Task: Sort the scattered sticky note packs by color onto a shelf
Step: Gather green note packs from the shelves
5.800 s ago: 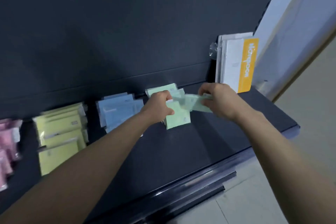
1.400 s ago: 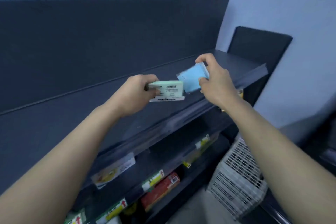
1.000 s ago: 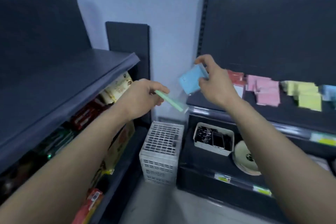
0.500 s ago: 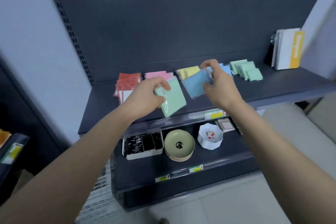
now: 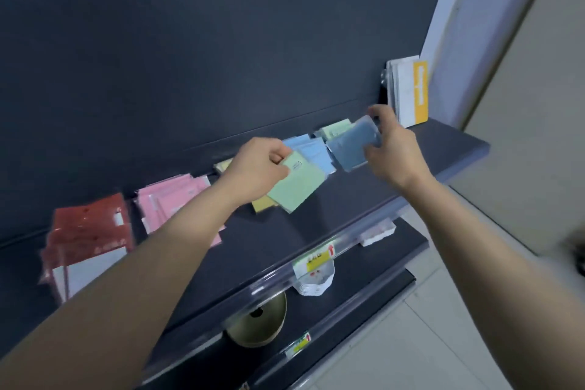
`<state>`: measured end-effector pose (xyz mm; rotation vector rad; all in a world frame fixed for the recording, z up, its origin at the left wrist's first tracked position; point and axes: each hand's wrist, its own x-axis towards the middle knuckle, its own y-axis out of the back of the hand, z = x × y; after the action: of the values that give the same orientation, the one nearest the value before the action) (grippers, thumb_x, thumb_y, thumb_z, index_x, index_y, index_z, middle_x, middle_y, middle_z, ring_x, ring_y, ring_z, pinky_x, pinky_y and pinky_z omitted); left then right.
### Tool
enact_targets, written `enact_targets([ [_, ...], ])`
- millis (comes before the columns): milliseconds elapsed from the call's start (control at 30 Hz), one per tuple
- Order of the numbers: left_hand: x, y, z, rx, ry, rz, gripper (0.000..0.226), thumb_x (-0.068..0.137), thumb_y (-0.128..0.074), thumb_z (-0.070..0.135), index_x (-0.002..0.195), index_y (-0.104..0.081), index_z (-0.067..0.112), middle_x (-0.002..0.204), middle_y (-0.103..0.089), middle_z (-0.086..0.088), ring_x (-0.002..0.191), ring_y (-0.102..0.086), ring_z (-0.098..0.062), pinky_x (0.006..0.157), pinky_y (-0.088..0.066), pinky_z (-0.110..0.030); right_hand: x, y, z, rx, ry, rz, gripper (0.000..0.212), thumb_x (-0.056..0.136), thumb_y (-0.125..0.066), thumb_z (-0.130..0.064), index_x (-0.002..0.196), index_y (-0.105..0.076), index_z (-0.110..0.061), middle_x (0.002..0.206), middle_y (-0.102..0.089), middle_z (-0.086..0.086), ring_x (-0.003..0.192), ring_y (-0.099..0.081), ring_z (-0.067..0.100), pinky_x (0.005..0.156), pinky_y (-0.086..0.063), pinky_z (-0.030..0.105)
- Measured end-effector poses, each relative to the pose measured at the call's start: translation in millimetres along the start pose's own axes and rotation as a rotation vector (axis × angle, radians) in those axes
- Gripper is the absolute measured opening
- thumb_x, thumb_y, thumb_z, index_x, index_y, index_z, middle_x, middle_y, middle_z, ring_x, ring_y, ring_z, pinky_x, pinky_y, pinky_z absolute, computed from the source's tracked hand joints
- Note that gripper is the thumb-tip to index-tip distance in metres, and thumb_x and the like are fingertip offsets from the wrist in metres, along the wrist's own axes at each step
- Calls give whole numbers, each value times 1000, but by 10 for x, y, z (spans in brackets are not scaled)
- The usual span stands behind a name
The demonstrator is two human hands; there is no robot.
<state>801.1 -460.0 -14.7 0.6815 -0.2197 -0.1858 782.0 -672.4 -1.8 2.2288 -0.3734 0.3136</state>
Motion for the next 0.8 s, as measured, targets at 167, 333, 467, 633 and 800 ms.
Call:
enact_targets([
  [167,537,-439,88,74,-62,-105,9,92,-51,13,97,-55,19,86,-56,4,69,-50,-15,68,-43,-30,302,138,499,-25,-132,31,40,87,-41,3,123,-45,-14,117,-55,19,93,-52,35,69,-53,44],
  [333,989,-762,205,262,-17,-212,7,99,-35,21,94,-32,23,74,-46,-8,61,-38,-22,58,-34,-34,754,150,967,21,-123,-21,30,88,-42,2,115,-46,-12,105,-54,14,85,-52,33,62,-50,40],
  [467,1267,-979,328,261,63,-193,5,99,-36,22,94,-33,22,93,-60,-18,73,-65,-34,67,-56,-48,1193,134,1345,57,-36,-148,16,86,-45,0,96,-49,-12,85,-54,5,69,-48,24,51,-40,28],
  [633,1407,-1065,377,374,222,-60,16,90,-43,8,92,-37,22,89,-57,-14,71,-52,-29,62,-43,-39,1724,-23,1579,58,76,-360,18,84,-55,-4,82,-49,-21,80,-62,5,72,-56,26,63,-47,30],
  [800,1182,-1042,277,381,430,53,19,85,-50,2,91,-47,19,92,-56,-7,80,-54,-27,67,-47,-39,1857,-434,1492,138,220,-631,21,82,-60,0,89,-49,-16,77,-58,5,62,-46,20,51,-37,24],
])
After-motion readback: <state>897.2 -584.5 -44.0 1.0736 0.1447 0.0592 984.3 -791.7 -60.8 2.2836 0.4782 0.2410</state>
